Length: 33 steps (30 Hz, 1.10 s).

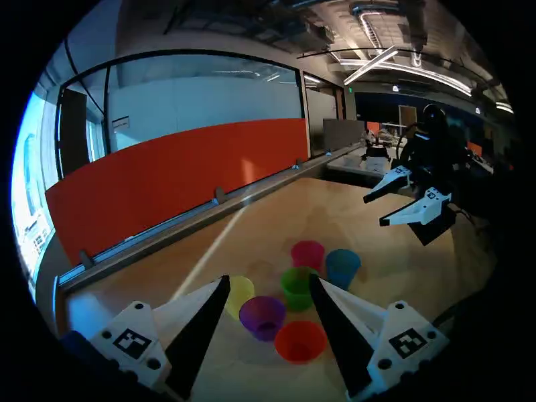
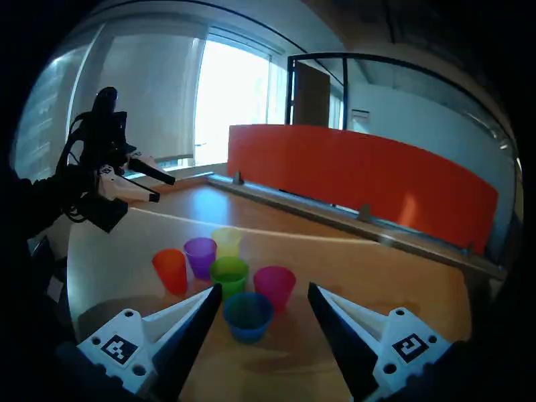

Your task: Pour water

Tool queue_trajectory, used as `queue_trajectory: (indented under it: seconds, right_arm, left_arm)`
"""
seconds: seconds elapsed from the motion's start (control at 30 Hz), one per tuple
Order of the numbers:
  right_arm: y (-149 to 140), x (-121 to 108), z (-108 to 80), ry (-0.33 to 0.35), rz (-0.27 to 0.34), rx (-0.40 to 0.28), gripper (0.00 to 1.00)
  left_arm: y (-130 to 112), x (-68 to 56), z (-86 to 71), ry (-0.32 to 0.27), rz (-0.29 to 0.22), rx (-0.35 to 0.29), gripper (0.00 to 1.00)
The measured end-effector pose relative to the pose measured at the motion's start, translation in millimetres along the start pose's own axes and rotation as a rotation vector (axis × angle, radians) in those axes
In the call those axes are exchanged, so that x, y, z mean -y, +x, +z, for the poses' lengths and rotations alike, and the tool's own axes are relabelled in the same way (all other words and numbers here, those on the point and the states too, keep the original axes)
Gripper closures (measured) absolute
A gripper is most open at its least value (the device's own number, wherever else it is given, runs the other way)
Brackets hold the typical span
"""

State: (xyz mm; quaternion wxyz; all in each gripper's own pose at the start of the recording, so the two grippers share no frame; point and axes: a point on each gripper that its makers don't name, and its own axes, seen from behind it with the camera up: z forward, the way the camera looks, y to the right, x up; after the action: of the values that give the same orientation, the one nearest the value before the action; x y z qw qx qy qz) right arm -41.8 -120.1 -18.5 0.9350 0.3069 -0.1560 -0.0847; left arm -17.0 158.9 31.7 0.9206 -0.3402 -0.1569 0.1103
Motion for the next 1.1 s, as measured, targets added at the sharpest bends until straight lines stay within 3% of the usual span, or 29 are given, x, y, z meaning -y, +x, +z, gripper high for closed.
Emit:
queue_trajectory:
  seconds: [0.57,1.1]
  right_arm:
    - [-36.9,6.0,17.3,0.033,0.002,0.044,0.01]
    - [-58.6,9.1,26.1,0.060,-0.003,0.065,0.01]
  left_arm:
    - [-31.7,-17.1,43.8,-0.104,0.121,0.169,0.13]
    - [-56.4,-32.0,82.6,-0.178,0.183,0.304,0.12]
